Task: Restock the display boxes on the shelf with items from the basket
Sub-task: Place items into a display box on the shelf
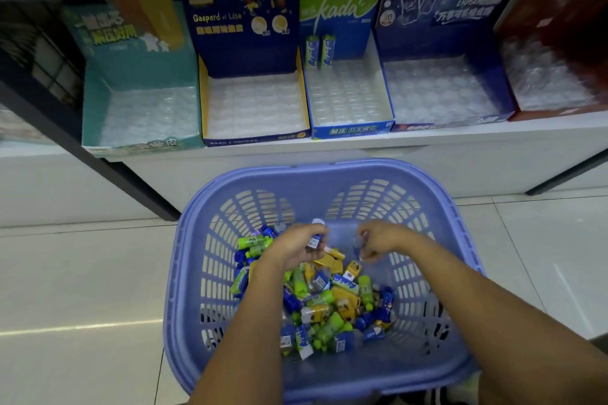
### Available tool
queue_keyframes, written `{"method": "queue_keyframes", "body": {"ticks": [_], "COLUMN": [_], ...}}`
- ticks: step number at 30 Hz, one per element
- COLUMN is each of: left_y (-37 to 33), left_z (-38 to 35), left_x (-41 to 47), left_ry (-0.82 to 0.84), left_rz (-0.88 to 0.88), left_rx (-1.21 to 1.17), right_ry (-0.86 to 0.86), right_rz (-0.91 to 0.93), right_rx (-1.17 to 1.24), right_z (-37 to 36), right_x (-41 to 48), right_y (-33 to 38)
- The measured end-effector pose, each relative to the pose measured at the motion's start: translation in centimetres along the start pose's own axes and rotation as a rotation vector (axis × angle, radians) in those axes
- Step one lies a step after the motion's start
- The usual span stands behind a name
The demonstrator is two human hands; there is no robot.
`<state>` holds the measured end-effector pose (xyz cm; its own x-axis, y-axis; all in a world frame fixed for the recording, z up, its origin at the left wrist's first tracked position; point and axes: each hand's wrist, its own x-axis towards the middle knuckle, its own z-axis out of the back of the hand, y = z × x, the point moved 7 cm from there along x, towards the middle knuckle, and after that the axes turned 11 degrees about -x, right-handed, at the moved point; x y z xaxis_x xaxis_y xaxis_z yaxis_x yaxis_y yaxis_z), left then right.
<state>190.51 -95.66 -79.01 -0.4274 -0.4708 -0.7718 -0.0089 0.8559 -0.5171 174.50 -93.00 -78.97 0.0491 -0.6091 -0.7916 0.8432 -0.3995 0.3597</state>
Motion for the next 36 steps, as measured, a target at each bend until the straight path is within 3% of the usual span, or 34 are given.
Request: {"method": "queue_keyframes", "body": {"ticks": [2,3,10,14,16,20,24,29,36], "left_y": [-1.2,-1.8,-8.5,-13.7,-15.9,-18.6,-19.3,-18.6,-18.7], "left_z": [-0.4,-0.7,-3.7,-3.4,-2.1,1.6,4.1,4.7,5.1], "left_x": [-0.7,-1.1,-5.7,-9.1,-11.1,-14.8,-15.8,-14.5,-14.3], "left_ry": [0.016,0.019,0.132,0.119,0.018,-0.376,-0.567,-0.593,-0.564], "left_rz": [-0.023,-0.044,-0.285,-0.481,-0.630,-0.941,-1.028,-1.004,-1.026], "left_rx": [0.021,0.031,-0.139,-0.222,-0.204,0.041,0.186,0.286,0.265], "right_ry": [0.036,0.026,-0.338,-0.679,-0.787,-0.972,-1.058,-1.005,-0.995], "right_rz": [0.140,0.204,0.434,0.508,0.545,0.525,0.522,0.568,0.602], "right_rx": [0.480,0.586,0.530,0.520,0.450,0.141,-0.032,-0.298,-0.453], "right_z": [1.9,3.1,10.7,15.2,17.1,20.1,22.2,21.6,21.2], "right_x": [-2.6,-3.9,-10.5,-14.3,-15.1,-14.1,-11.8,-8.4,-5.9], "right_y": [2.5,3.7,10.0,12.9,14.9,19.8,24.7,28.9,29.9]}}
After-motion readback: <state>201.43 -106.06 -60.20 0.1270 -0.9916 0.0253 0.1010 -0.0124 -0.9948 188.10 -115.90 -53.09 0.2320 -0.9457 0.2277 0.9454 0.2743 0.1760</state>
